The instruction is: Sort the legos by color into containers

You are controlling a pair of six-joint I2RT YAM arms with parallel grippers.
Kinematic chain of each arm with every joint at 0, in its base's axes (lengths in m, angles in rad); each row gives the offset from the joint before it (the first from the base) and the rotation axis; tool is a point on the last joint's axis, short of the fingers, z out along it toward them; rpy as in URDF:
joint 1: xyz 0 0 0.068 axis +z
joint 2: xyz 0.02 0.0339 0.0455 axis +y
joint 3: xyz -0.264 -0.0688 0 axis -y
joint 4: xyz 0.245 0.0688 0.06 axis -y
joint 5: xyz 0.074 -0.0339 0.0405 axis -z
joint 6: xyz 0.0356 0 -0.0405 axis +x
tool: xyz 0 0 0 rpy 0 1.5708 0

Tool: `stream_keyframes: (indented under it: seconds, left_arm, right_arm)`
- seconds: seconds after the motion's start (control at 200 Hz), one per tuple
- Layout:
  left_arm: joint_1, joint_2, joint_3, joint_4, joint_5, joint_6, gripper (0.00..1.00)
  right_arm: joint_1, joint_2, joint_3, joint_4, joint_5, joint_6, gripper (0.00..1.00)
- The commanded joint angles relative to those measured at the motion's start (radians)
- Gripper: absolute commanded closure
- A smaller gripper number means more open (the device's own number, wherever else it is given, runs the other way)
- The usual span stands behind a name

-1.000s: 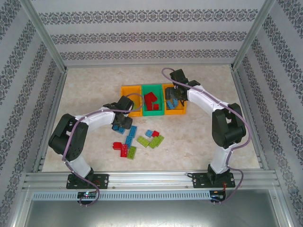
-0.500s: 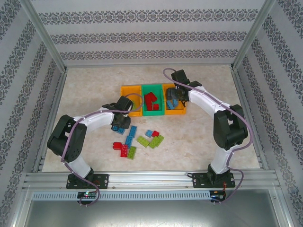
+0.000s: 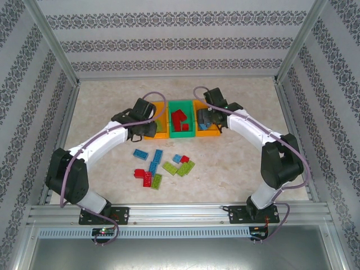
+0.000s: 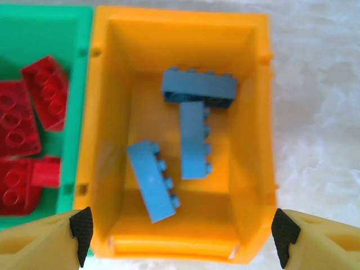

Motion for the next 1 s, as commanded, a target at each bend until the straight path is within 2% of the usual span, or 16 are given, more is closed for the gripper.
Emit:
stream_keyframes:
  seconds: [0.0,0.135,0.29,0.36,0.45,0.56,0.719,0.844,0.994]
  left_arm:
    - [0.033,0.097,0.114,-0.025,0.005,0.015,0.7]
    - [0.082,0.246,0.251,-0.039,0.056,-0.018,0.67]
    - [0.094,0.365,0.375,-0.059,0.032,-0.029,0.64]
    - [0.095,0.397,0.408,-0.066,0.022,-0.036,0.56]
    - [0.095,0.419,0.428,-0.07,0.01,-0.046,0.41]
    - [0.095,0.413,0.42,-0.071,0.029,-0.065,0.29]
    - [0.094,0.34,0.338,-0.019,0.069,-0.098,0.0]
    - [0.094,0.279,0.266,0.015,0.09,-0.115,0.01]
    - [0.094,0.25,0.223,0.02,0.081,-0.119,0.01]
  right_arm:
    - [0.065,-0.052,-0.061,0.017,-0.021,-0.058,0.14]
    - [0.158,-0.097,-0.152,0.051,-0.029,-0.157,0.14]
    - [0.248,-0.14,-0.236,0.058,-0.096,-0.213,0.12]
    - [0.295,-0.166,-0.272,0.059,-0.096,-0.222,0.1]
    - [0.359,-0.196,-0.312,0.061,-0.079,-0.221,0.08]
    - [0.439,-0.21,-0.343,0.044,-0.044,-0.209,0.05]
    - [0.534,-0.207,-0.351,0.001,-0.007,-0.16,0.03]
    - [0.612,-0.197,-0.355,-0.003,0.017,-0.144,0.02]
    - [0.639,-0.152,-0.349,-0.032,0.058,-0.133,0.02]
